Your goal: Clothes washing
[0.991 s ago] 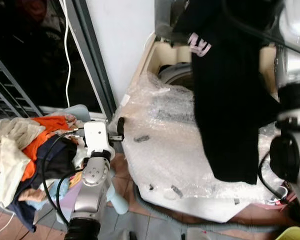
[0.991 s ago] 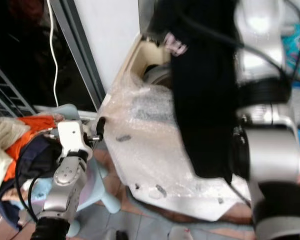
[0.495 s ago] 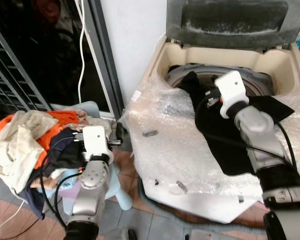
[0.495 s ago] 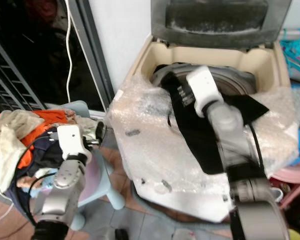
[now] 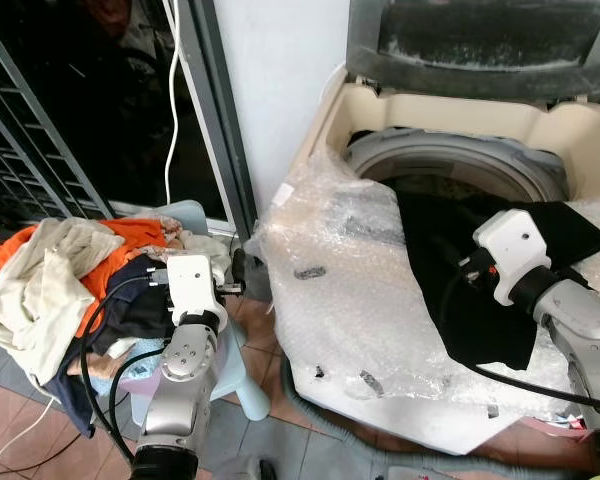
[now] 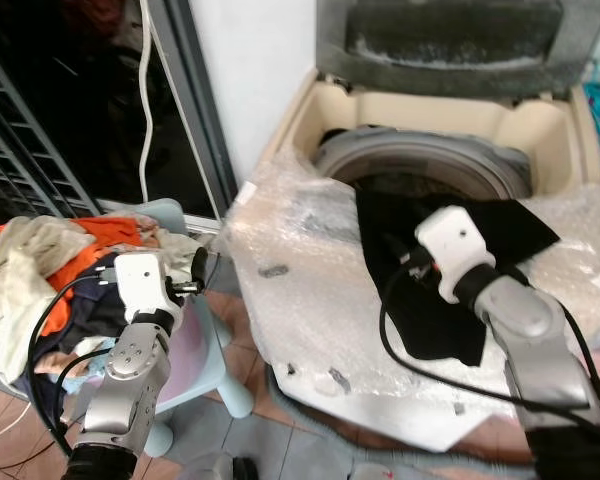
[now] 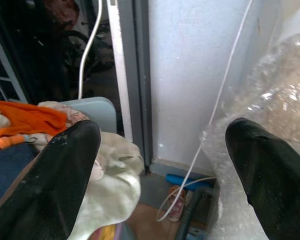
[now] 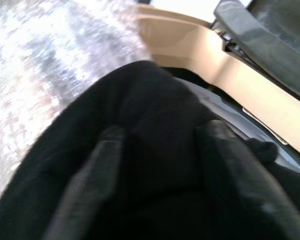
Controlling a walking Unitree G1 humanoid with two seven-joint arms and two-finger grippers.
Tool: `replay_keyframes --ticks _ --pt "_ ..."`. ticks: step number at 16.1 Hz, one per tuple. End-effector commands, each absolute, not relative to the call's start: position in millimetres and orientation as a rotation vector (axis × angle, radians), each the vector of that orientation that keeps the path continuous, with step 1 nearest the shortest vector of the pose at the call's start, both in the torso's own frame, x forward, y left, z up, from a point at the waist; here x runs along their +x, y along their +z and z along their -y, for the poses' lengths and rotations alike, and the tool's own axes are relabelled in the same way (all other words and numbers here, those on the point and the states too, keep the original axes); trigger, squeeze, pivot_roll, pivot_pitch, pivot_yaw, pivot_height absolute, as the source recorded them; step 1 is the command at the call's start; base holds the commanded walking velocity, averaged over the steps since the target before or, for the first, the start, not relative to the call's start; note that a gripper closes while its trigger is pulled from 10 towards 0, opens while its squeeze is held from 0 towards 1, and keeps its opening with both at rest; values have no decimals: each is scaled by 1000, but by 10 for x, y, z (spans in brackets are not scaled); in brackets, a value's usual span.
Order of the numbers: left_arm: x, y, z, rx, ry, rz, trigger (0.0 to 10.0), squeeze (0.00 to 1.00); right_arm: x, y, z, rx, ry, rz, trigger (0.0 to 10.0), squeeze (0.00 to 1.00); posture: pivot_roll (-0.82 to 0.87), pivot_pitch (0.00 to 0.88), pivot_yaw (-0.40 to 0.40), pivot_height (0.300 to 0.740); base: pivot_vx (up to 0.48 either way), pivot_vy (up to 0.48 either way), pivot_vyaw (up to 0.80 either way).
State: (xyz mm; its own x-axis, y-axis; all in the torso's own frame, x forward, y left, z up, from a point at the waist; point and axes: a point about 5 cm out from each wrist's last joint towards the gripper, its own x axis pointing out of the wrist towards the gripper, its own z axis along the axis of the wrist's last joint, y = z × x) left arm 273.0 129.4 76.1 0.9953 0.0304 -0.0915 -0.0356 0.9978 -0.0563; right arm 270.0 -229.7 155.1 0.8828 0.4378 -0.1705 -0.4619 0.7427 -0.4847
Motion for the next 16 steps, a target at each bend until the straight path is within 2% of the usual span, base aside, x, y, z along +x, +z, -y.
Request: replay_keyframes --ticks 1,4,8,12,14,16 --pt "2739 779 -1306 -59 35 -92 10000 0 2609 1228 2297 -532 520 -211 0 0 -123 0 111 740 0 0 0" --pt "2739 780 -1318 -48 36 -91 10000 0 2676 1198 2173 -493 481 -196 0 0 -106 0 114 740 0 0 0" --pt "2732 778 -1335 -41 47 -92 10000 0 2785 1221 2184 -495 469 -221 0 0 -103 0 107 740 0 0 0" --pt "2781 790 -1327 -43 60 -88 10000 0 3131 1490 2155 -508 442 -153 0 0 -99 0 97 740 0 0 0" --pt "2836 865 -1330 -43 72 -61 10000 0 3472 1896 2025 -535 392 23 0 0 -86 0 90 740 0 0 0" --pt "2892 947 -1394 -45 107 -32 10000 0 3726 2557 1875 -491 276 294 0 0 -81 0 85 740 0 0 0"
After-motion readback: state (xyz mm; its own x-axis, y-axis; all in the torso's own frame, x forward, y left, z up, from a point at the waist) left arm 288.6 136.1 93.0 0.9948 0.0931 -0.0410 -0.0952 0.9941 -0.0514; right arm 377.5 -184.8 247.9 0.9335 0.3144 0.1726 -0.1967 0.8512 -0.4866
